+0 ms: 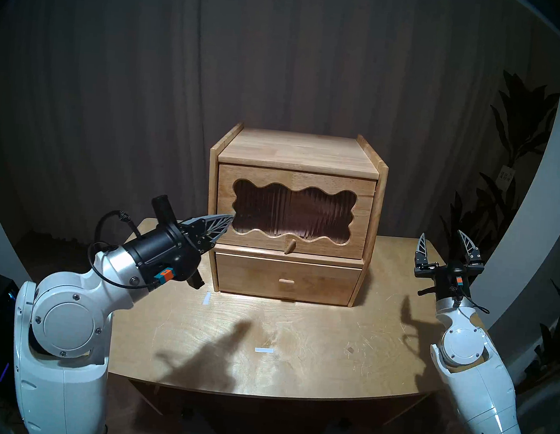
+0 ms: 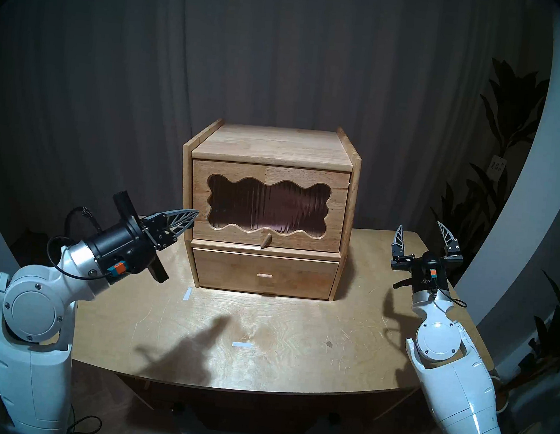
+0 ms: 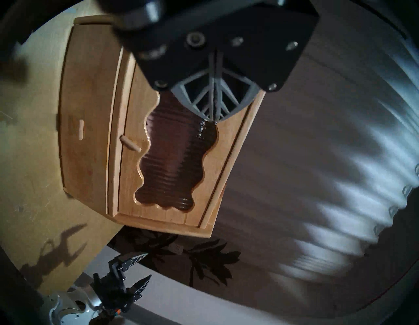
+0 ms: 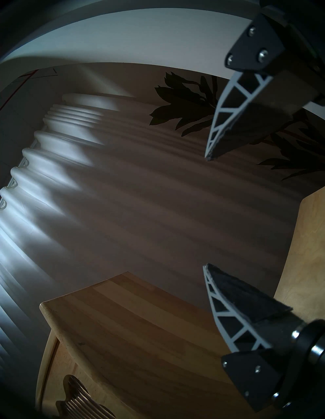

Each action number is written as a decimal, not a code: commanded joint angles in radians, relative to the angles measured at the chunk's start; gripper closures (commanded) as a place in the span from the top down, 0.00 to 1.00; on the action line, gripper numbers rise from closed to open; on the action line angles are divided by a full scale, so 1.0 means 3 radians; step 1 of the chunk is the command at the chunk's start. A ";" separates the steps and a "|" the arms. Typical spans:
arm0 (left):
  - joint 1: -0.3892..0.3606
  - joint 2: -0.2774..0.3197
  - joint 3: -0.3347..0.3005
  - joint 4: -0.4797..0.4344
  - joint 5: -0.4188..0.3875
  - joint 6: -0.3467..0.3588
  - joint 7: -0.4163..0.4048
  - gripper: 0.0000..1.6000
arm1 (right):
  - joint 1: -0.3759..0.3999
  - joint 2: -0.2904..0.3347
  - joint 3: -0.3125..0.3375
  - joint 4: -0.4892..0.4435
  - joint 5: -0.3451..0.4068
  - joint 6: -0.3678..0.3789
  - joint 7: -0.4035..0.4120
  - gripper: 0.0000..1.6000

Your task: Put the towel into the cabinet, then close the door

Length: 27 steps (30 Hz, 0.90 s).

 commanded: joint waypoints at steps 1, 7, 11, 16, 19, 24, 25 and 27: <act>0.0083 -0.0376 -0.0358 -0.0084 -0.0469 0.0392 0.0320 0.00 | 0.0027 0.0007 0.0002 -0.0054 -0.0003 -0.0026 0.0002 1.00; -0.0117 -0.0520 -0.0629 0.0009 -0.0964 0.0777 0.0647 0.00 | 0.0027 0.0009 -0.0001 -0.0052 -0.0002 -0.0024 0.0000 1.00; -0.0207 -0.0549 -0.0733 0.0112 -0.1310 0.1115 0.0935 0.00 | 0.0027 0.0012 -0.0002 -0.0054 -0.0001 -0.0027 -0.0002 1.00; -0.0357 -0.0517 -0.0850 0.0325 -0.1764 0.1416 0.1209 0.00 | 0.0025 0.0015 -0.0003 -0.0058 0.0000 -0.0032 -0.0003 1.00; -0.0473 -0.0495 -0.0884 0.0484 -0.1951 0.1556 0.1368 0.00 | 0.0023 0.0017 -0.0003 -0.0060 0.0002 -0.0035 -0.0004 1.00; -0.0665 -0.0471 -0.0876 0.0787 -0.2187 0.1719 0.1657 0.02 | 0.0021 0.0020 -0.0004 -0.0062 0.0004 -0.0038 -0.0005 1.00; -0.0661 -0.0472 -0.0884 0.0811 -0.2285 0.1750 0.1679 0.04 | 0.0021 0.0020 -0.0005 -0.0062 0.0004 -0.0038 -0.0005 1.00; -0.0760 -0.0468 -0.0895 0.0901 -0.2414 0.1819 0.1716 0.07 | 0.0020 0.0021 -0.0005 -0.0063 0.0005 -0.0040 -0.0006 1.00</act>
